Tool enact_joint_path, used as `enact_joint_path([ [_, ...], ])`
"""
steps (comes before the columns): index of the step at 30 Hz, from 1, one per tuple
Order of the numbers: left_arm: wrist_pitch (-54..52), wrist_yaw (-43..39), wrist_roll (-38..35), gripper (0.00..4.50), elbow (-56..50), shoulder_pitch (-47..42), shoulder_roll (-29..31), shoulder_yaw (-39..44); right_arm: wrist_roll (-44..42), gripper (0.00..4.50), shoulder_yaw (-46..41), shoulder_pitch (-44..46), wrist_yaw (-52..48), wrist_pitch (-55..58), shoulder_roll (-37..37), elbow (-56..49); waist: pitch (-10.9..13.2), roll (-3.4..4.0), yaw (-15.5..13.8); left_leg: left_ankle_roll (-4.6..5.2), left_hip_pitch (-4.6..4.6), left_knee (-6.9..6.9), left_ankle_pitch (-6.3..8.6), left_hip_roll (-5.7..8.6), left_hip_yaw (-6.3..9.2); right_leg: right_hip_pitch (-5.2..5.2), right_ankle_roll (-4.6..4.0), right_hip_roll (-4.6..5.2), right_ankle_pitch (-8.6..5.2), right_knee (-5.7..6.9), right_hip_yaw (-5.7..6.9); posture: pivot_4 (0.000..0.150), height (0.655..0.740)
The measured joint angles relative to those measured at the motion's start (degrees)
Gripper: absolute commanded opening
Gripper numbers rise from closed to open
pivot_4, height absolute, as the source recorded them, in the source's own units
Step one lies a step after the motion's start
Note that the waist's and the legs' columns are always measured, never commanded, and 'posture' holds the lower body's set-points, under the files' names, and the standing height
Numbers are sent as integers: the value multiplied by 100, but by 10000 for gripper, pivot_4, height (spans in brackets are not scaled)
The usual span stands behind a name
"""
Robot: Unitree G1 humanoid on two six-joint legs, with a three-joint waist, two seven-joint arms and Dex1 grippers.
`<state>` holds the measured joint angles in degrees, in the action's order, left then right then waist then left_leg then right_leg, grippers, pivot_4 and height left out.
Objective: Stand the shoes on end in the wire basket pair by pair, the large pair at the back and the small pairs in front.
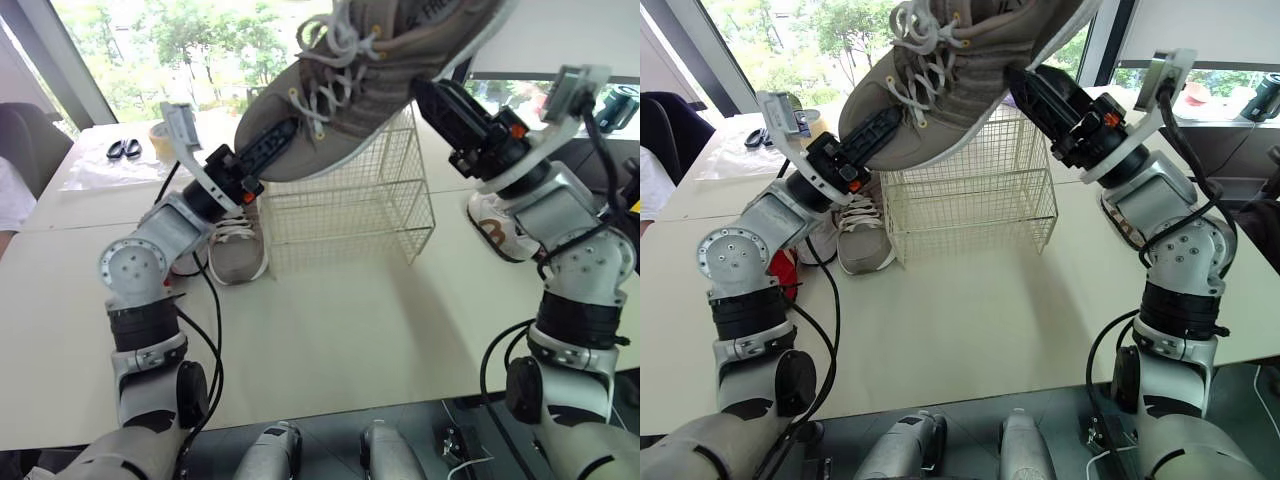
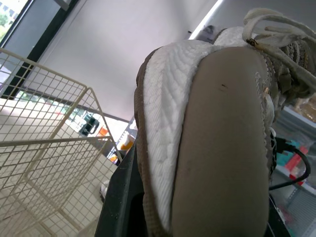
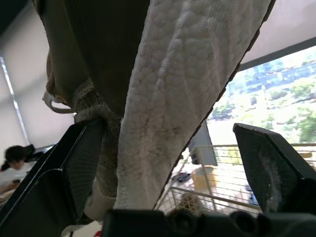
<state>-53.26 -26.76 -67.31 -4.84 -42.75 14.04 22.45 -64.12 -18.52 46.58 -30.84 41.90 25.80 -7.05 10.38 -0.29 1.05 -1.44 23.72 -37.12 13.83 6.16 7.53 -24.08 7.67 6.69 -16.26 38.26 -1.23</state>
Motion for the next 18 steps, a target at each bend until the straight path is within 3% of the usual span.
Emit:
enact_joint_path([
  [8, 99, 210, -298, 6557, -163, 196, -29, -26, -200, 44529, 65, 530, -143, 192, -186, 350, 0, 0, -4, 0, 0, -1, 0, 0, 0, 1, 0, 0, 0, -1, 0, 1500, 7400],
  [11, 92, 289, -324, 6557, -170, 271, -64, -146, -204, 37437, 129, 661, -231, 224, -273, 428, 0, 0, -4, 0, 1, 0, 0, 1, 0, 0, 0, 1, 0, -1, 0, 1500, 7400],
  [15, 143, 347, -391, 6557, -362, 403, -55, -146, -223, 20260, 98, 786, -216, 270, -367, 638, 0, 0, 0, 0, 1, 1, 0, 0, 0, 0, 0, 1, 0, -3, -1, 1500, 7400],
  [18, 149, 396, -438, 6557, -425, 425, 0, -146, -223, 16687, 97, 798, -234, 313, -354, 639, 0, 0, -4, 0, 1, 0, 0, 1, -1, 0, 0, 1, 0, -3, -1, 1500, 7400],
])
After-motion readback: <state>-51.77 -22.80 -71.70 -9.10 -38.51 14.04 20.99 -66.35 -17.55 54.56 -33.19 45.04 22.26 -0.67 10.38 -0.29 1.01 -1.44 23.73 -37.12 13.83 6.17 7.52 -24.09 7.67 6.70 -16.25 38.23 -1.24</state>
